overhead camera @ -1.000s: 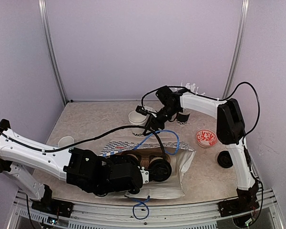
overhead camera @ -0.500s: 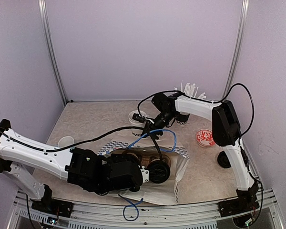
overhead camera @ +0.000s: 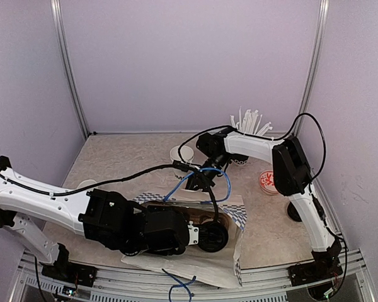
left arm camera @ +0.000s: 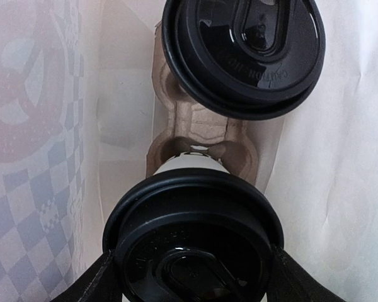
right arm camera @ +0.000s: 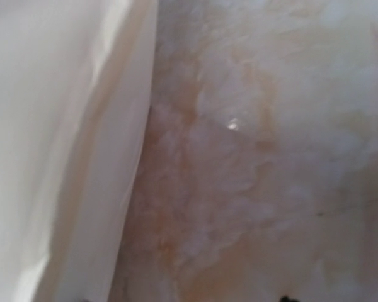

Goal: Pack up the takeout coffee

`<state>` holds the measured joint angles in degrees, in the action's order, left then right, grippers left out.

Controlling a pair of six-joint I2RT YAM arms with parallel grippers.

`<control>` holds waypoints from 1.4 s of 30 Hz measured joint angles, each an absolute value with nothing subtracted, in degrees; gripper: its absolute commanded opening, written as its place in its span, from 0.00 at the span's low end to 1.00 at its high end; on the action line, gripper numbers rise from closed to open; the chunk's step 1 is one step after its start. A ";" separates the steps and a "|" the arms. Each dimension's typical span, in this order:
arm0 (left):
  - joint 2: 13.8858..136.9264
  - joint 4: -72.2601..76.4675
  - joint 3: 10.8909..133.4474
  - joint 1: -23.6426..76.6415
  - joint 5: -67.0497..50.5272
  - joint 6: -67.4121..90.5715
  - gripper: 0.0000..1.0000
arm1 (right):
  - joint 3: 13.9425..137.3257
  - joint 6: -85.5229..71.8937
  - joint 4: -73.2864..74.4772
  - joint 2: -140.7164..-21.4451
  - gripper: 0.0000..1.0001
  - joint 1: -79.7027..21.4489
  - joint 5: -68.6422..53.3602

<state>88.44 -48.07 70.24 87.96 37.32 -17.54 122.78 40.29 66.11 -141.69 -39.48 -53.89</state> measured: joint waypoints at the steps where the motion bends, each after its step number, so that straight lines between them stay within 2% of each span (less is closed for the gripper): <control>1: 88.44 -48.51 70.50 87.94 36.64 -17.26 0.47 | 122.78 40.45 66.57 -141.78 0.62 -39.59 -53.84; 18: 88.86 -47.29 69.17 85.27 34.89 -17.41 0.47 | 124.92 36.36 64.88 -141.03 0.66 -34.52 -46.92; 29: 90.43 -45.54 69.38 83.92 35.29 -18.24 0.46 | 122.98 35.92 63.96 -135.52 0.66 -32.75 -43.88; 36: 89.80 -41.63 68.25 83.90 37.17 -21.21 0.46 | 128.62 34.37 63.77 -140.99 0.65 -33.15 -44.01; 42: 89.54 -39.94 67.48 83.15 38.20 -23.05 0.46 | 128.84 34.24 63.99 -143.50 0.65 -35.00 -43.97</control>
